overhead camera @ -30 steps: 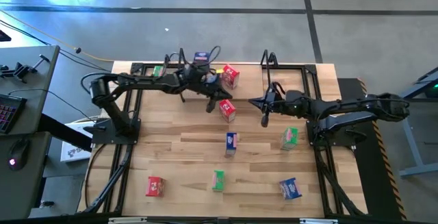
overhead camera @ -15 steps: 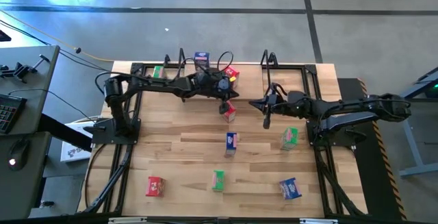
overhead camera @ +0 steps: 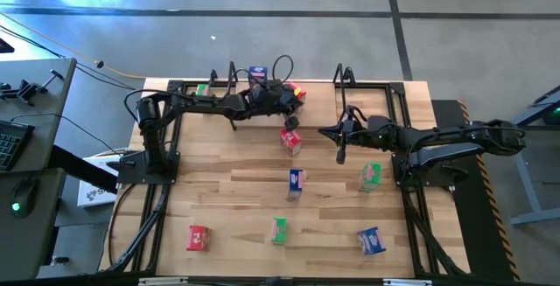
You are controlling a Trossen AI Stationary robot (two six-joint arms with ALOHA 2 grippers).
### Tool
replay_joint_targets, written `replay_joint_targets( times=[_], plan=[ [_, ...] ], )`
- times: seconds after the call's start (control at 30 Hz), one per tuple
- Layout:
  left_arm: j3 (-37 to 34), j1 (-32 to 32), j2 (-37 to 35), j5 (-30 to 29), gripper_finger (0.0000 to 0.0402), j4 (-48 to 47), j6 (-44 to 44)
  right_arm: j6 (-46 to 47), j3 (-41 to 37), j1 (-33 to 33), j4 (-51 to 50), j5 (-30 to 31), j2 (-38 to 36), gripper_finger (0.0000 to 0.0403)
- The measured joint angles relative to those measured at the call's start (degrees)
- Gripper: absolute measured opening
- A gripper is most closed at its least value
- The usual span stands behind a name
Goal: Stack cereal on shelf
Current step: Put the top right red cereal box on the shelf
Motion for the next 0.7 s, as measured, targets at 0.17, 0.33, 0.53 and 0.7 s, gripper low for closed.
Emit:
replay_joint_targets(
  times=[0.17, 0.33, 0.53, 0.7],
  plan=[
    [0.00, 1.41, 0.00, -1.93, 0.0003, 0.33, -1.56, 0.21, 0.00, 0.00, 0.00, 0.00, 0.00, 0.0000],
    [-0.02, 2.45, 0.00, -2.23, 0.0003, 1.60, -1.88, 0.22, 0.00, 0.00, 0.00, 0.02, 0.00, 0.0000],
    [1.05, 2.08, -0.96, 1.40, 0.0003, -0.72, 0.76, 0.24, 0.00, 0.00, -0.02, 0.02, 0.00, 0.0000],
    [6.94, 2.00, -1.29, 1.52, 0.0003, -11.63, 3.86, 0.24, 0.02, 0.00, -0.22, 0.02, 0.02, 0.0000]
  ],
)
